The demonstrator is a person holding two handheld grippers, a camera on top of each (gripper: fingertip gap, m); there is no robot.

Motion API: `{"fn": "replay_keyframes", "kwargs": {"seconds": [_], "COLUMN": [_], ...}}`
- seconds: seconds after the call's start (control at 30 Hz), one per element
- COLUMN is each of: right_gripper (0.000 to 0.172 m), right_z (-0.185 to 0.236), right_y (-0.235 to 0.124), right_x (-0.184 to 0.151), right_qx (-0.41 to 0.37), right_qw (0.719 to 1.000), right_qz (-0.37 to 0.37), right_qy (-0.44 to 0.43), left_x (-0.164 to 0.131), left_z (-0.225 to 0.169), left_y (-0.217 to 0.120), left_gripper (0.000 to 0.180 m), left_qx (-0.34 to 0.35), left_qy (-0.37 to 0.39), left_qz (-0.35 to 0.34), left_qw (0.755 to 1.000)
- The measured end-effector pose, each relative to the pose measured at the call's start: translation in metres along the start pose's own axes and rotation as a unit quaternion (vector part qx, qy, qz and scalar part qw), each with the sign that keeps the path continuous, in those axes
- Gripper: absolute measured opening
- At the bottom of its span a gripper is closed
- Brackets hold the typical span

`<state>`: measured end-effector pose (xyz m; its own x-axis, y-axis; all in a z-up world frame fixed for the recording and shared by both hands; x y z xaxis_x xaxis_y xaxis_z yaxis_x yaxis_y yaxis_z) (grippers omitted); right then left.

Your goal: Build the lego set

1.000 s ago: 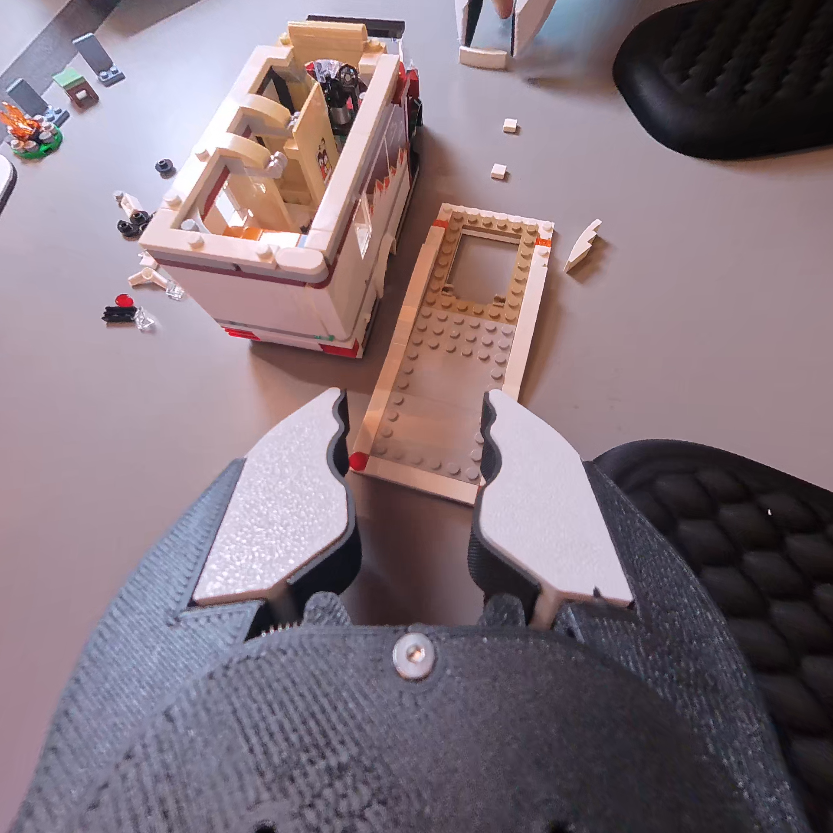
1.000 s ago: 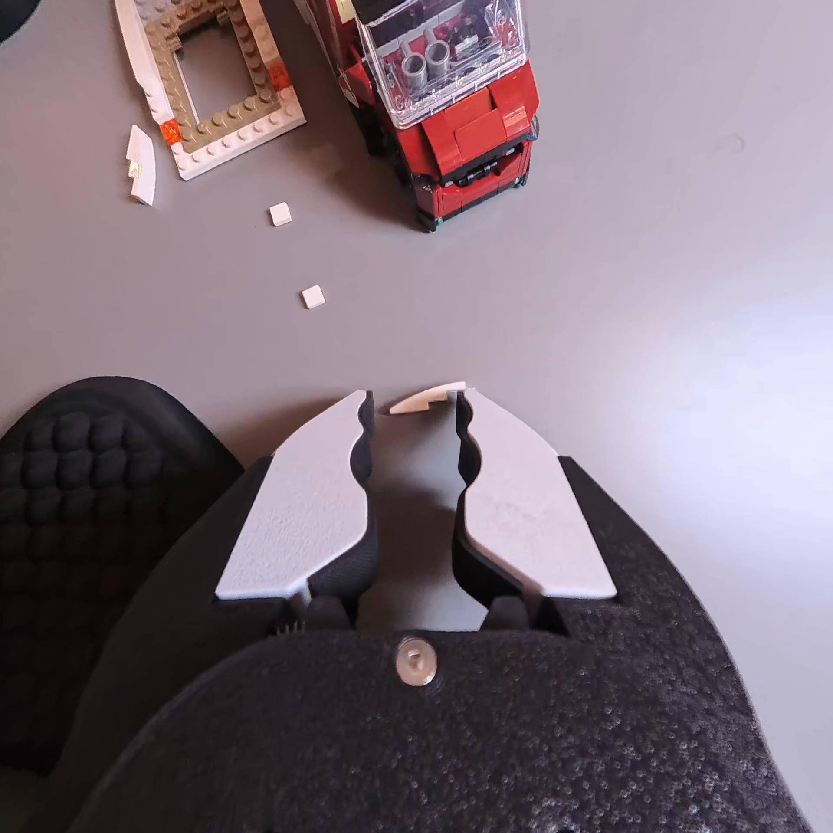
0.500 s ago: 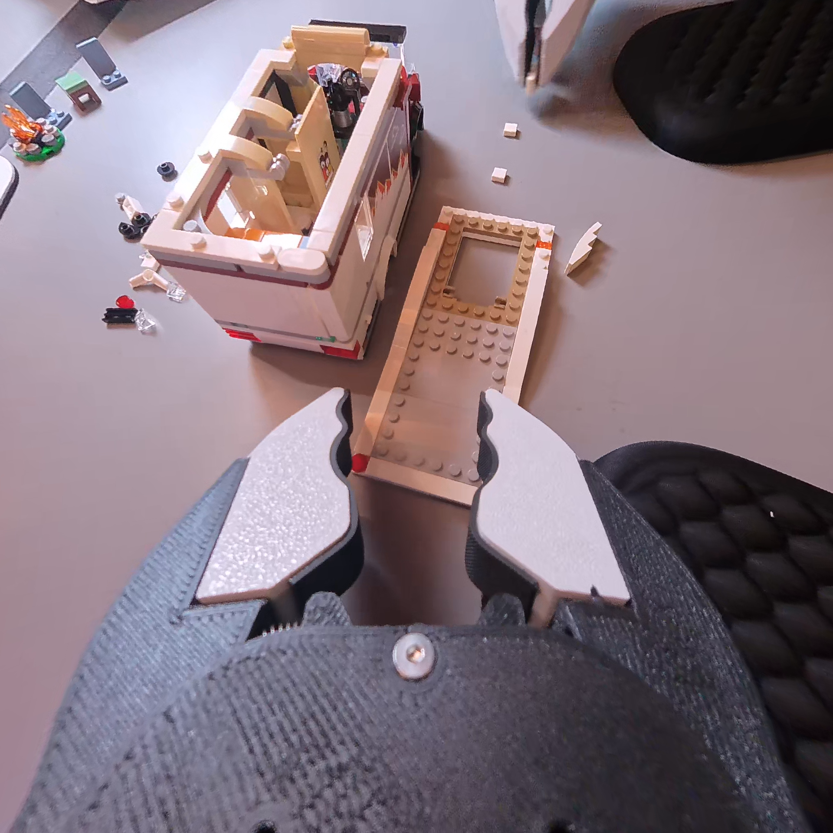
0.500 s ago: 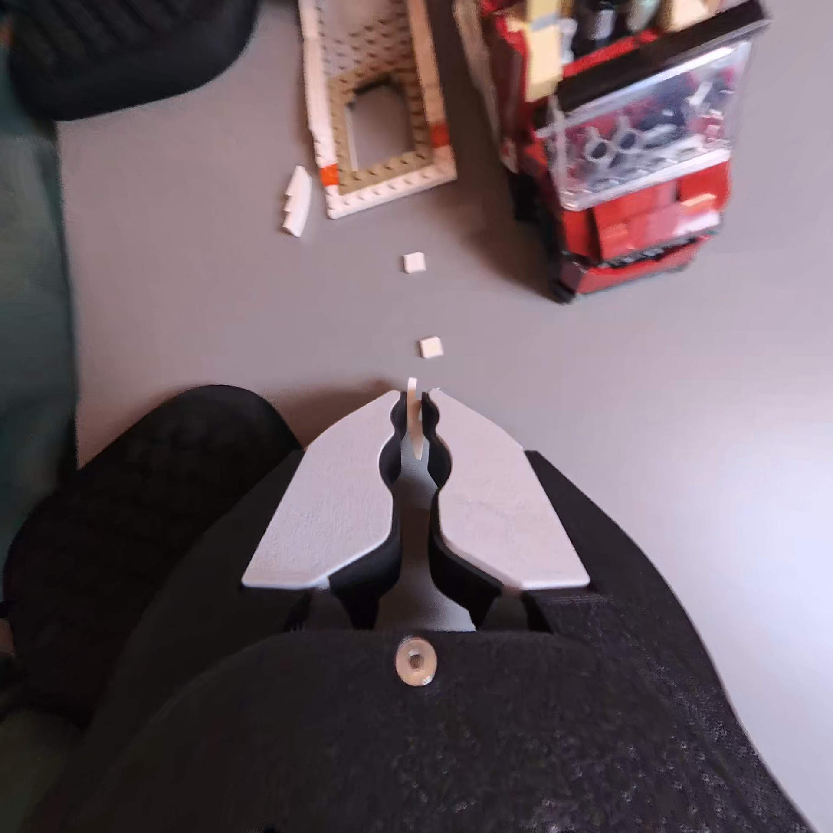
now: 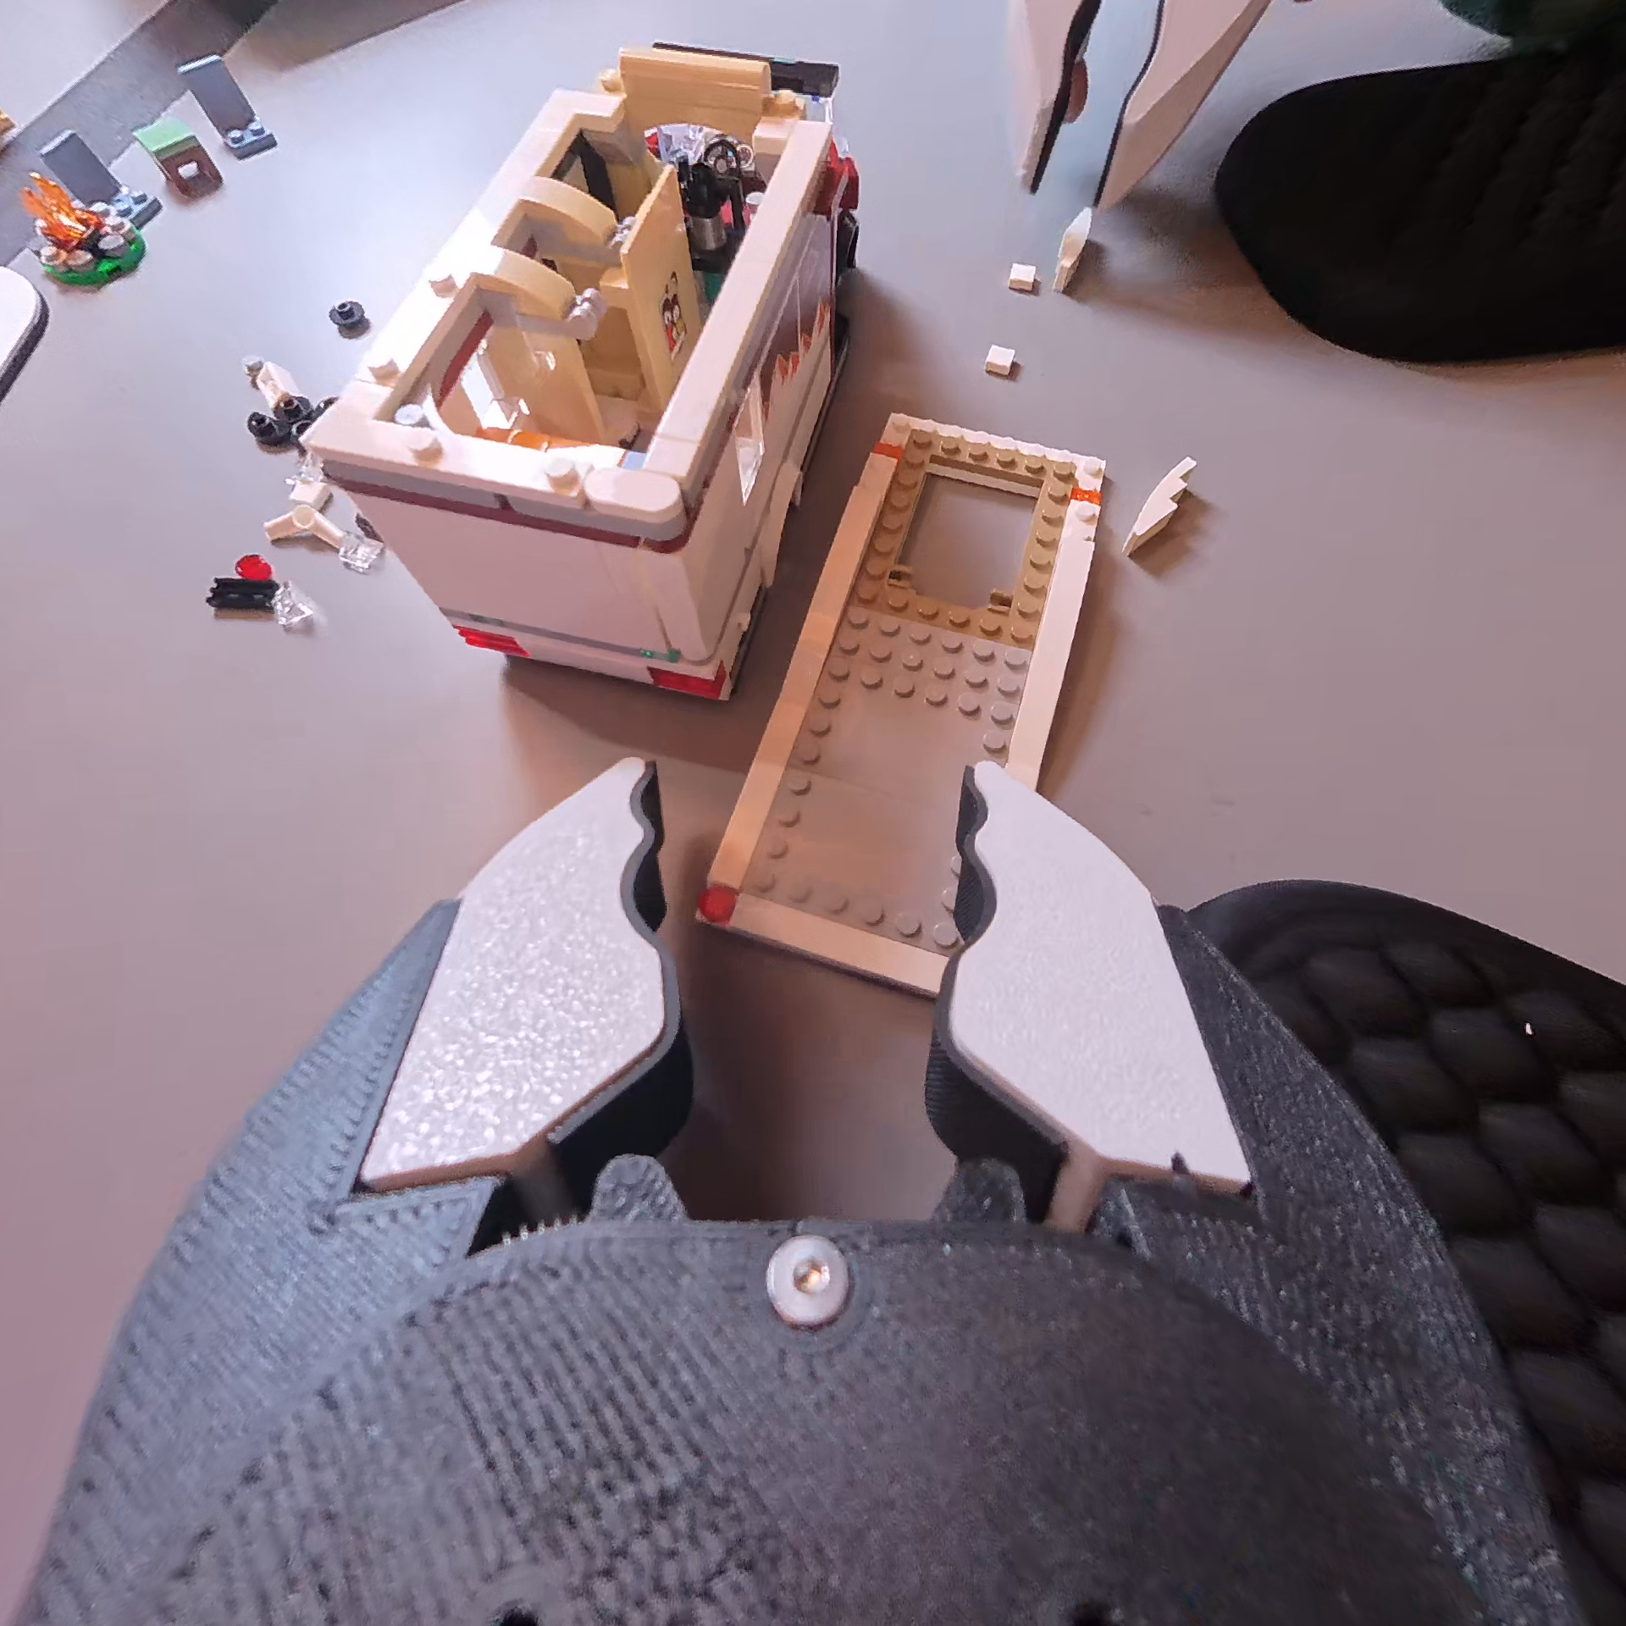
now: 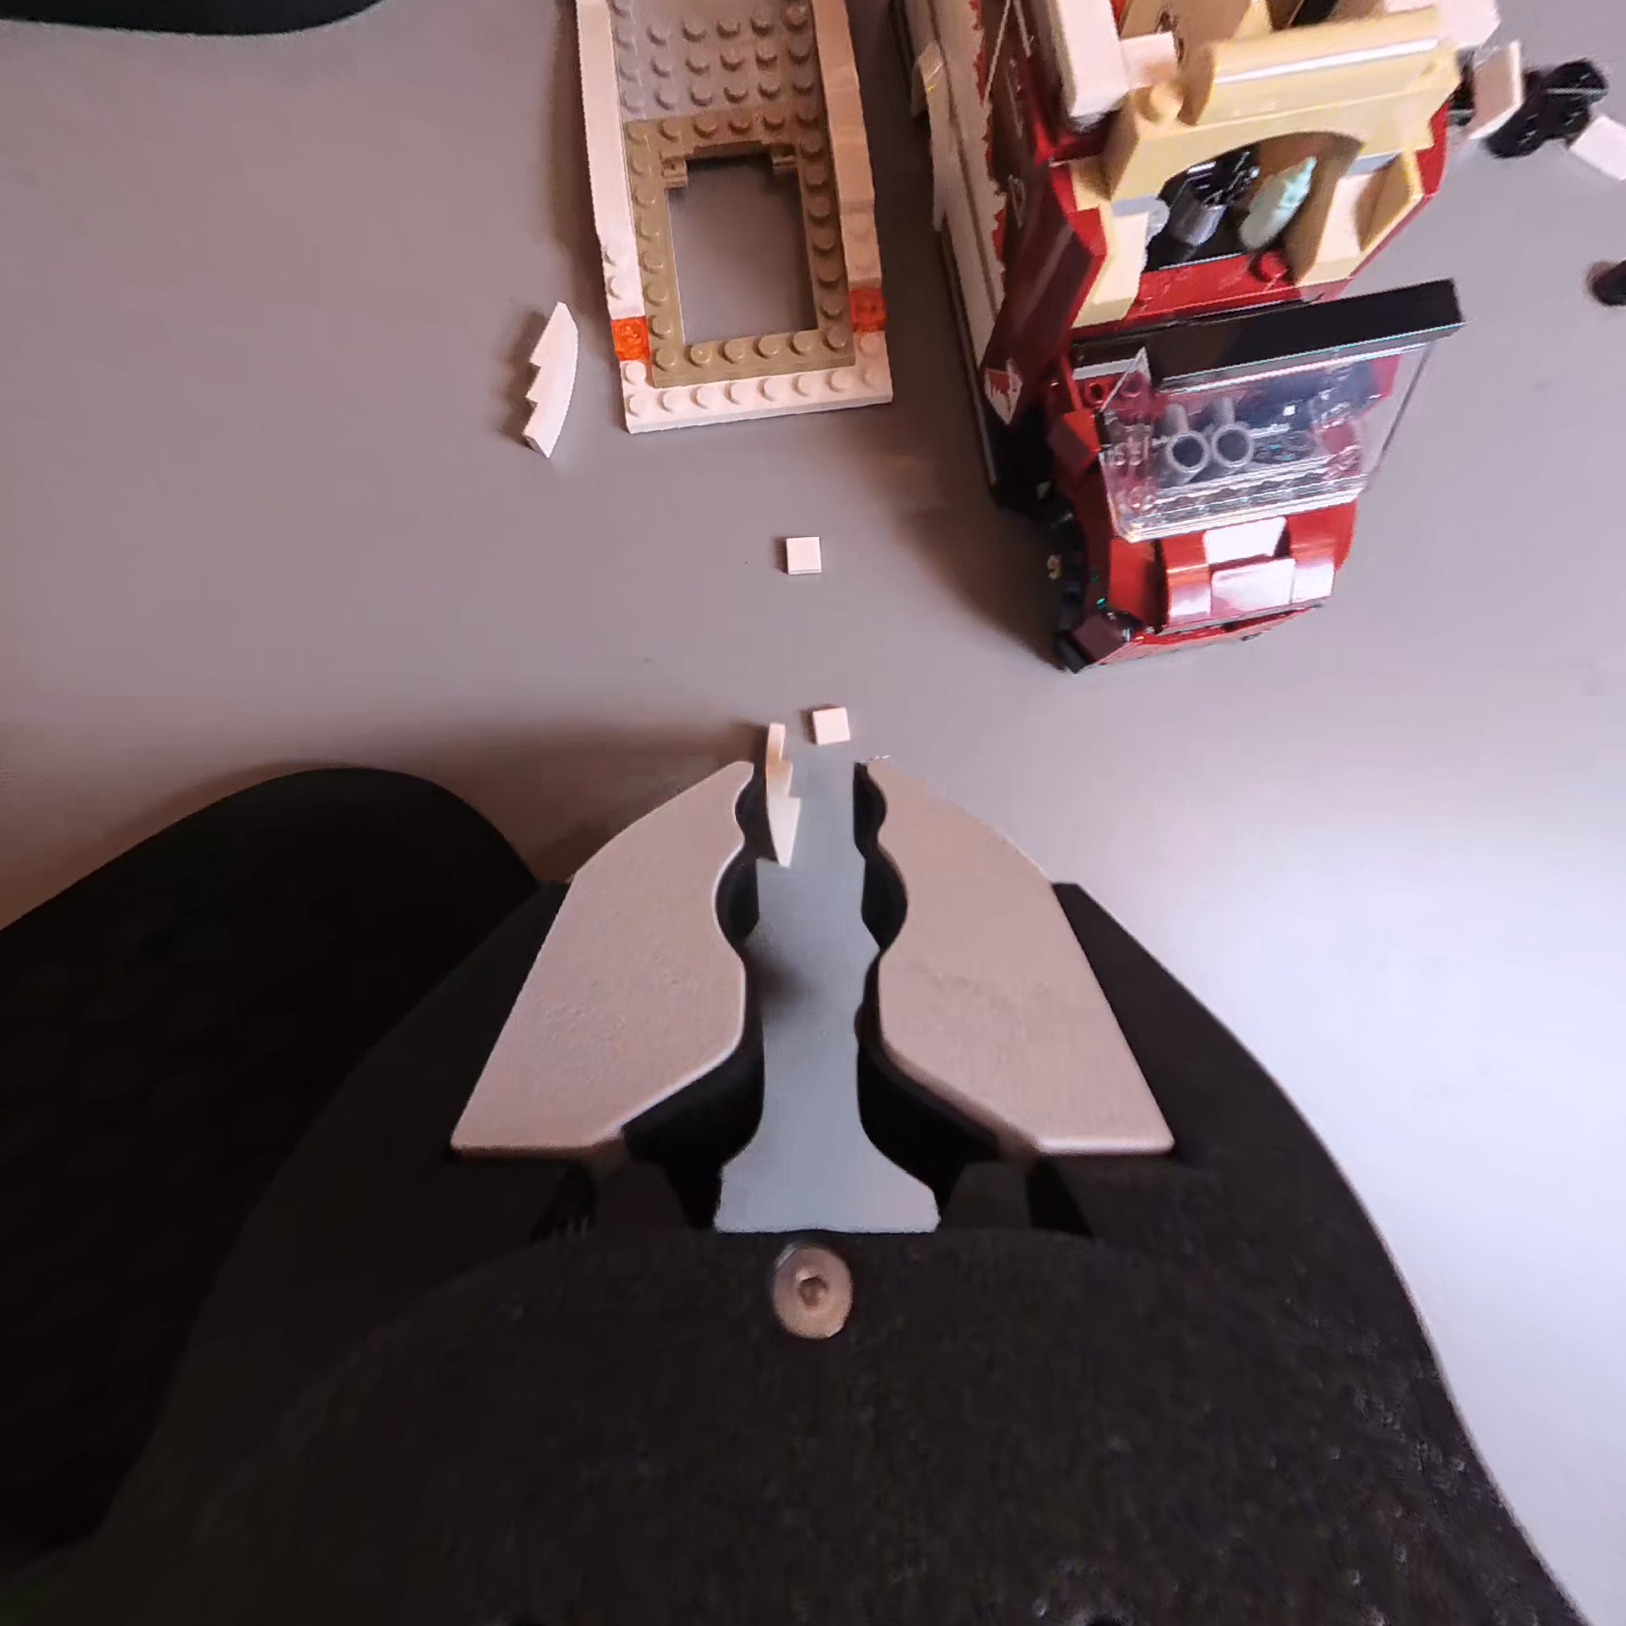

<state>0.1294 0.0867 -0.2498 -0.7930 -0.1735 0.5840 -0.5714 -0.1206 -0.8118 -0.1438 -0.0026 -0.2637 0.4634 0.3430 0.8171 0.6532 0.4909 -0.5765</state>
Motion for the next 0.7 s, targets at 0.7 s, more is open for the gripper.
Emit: {"fn": "replay_keyframes", "kwargs": {"seconds": [0.7], "right_gripper": [0.006], "right_z": [0.010], "right_y": [0.009], "right_x": [-0.006], "right_qx": [0.021], "right_qw": [0.999], "right_qz": [0.040], "right_qy": [-0.018], "left_x": [-0.003], "left_z": [0.001], "left_y": [0.000], "left_gripper": [0.072], "left_qx": [-0.008], "left_qy": [-0.011], "left_qz": [0.005], "left_qw": [1.000]}}
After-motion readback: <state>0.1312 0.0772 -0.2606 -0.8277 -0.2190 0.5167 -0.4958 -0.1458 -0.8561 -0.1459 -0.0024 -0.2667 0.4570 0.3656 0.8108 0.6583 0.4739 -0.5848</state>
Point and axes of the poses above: each gripper's, where its closed fingertips meet, y out along the fingers, x out of its top, z = x × y across the jaws, the point moved 6 cm from there along -y, back along the fingers
